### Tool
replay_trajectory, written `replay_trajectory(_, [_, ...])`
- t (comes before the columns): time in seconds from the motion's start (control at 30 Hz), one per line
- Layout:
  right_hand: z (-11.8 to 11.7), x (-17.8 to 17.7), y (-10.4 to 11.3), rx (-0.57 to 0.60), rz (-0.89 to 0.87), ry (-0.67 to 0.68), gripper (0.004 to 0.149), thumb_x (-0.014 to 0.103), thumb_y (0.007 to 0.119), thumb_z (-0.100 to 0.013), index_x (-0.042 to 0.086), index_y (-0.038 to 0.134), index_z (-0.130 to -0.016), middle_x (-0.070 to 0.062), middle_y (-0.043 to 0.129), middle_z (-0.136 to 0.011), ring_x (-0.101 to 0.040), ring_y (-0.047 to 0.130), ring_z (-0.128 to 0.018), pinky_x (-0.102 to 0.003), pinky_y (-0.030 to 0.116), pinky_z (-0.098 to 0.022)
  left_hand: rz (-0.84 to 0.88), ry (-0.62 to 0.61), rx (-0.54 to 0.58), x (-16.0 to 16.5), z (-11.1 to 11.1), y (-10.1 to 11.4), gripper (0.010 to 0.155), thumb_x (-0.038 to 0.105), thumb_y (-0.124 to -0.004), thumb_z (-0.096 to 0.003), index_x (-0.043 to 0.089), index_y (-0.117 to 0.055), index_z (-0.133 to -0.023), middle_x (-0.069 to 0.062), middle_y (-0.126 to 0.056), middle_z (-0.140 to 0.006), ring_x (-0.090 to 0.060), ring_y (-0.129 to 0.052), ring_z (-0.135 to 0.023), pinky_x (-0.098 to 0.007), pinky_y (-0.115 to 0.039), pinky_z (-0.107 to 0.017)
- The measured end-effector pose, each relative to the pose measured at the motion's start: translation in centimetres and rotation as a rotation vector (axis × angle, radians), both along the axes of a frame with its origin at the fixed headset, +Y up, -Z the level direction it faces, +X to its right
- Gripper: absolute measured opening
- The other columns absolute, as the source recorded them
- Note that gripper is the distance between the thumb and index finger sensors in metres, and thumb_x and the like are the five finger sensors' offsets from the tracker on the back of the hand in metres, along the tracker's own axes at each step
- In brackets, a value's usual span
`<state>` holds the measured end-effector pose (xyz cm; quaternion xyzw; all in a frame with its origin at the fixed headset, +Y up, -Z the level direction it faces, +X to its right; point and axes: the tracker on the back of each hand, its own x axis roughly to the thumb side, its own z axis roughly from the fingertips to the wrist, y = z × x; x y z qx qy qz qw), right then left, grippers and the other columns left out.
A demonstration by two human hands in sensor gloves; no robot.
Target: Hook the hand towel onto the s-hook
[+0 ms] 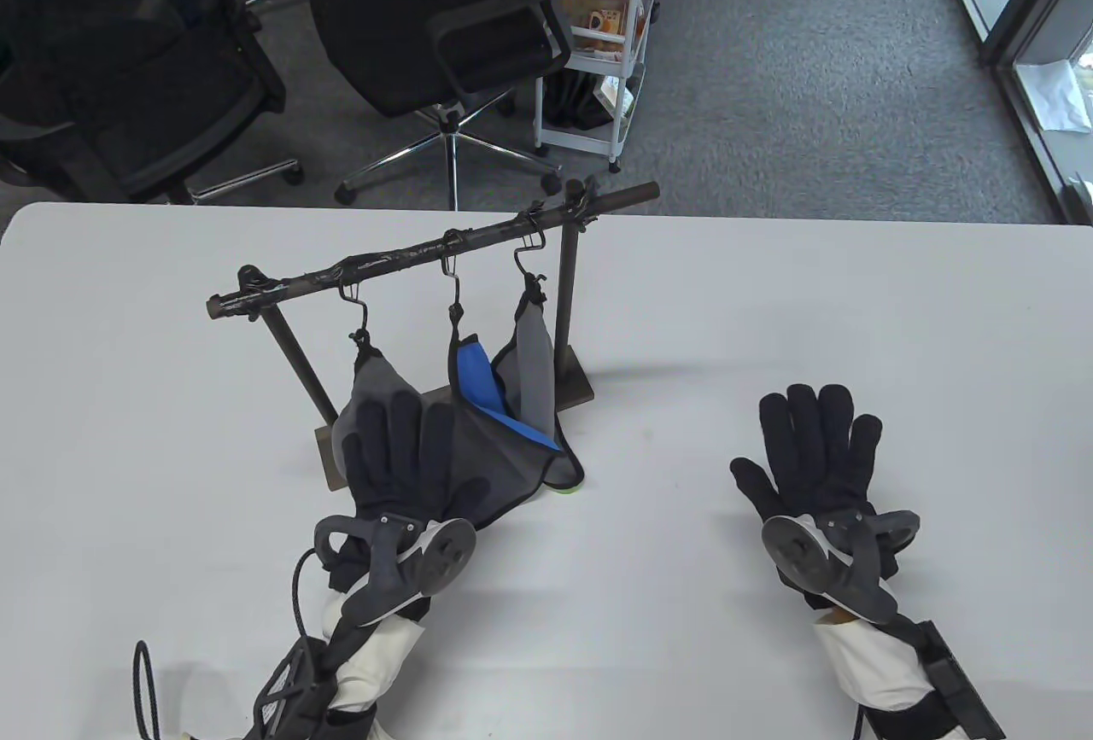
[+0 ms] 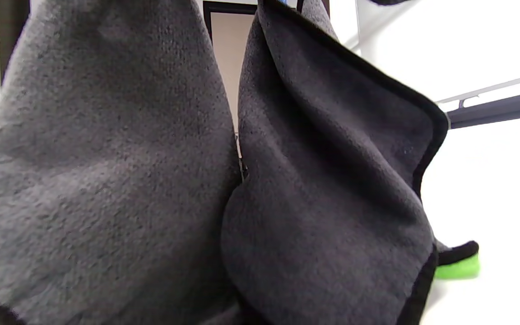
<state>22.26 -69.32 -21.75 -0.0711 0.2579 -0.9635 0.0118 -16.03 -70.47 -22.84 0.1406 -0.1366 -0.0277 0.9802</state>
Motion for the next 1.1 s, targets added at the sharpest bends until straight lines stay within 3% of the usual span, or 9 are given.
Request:
replay_trajectory(0.23, [0.4,0.3,-0.8,-0.011,0.020,-0.003,0.072,0.050,0.055,-0.058,0.013,0.033,-0.116,-0.023,0.032,-0.118,-0.047,0.019,-0.106,-0.067,0.017,-0.072,-0.046,-0.004,-0.062,-0.2,0.0,-1.3,0.087,0.057,-0.053,-0.0560,0.008,-0.019,-0.119,-0.034,-0.023,-0.122,-0.065,-0.024,-0.104,-0.075,-0.035,-0.073])
replay_trajectory(1.1, [0.3,0.6,-1.2,-0.059,0.015,-0.013,0.072,0.050,0.055,-0.058,0.012,0.034,-0.115,-0.023,0.032,-0.118,-0.046,0.020,-0.106,-0.067,0.018,-0.071,-0.086,-0.012,-0.071,0.3,0.0,-1.4,0.085,0.056,-0.054,-0.0561,0.008,-0.022,-0.119,-0.033,-0.024,-0.121,-0.065,-0.024,-0.104,-0.074,-0.037,-0.073])
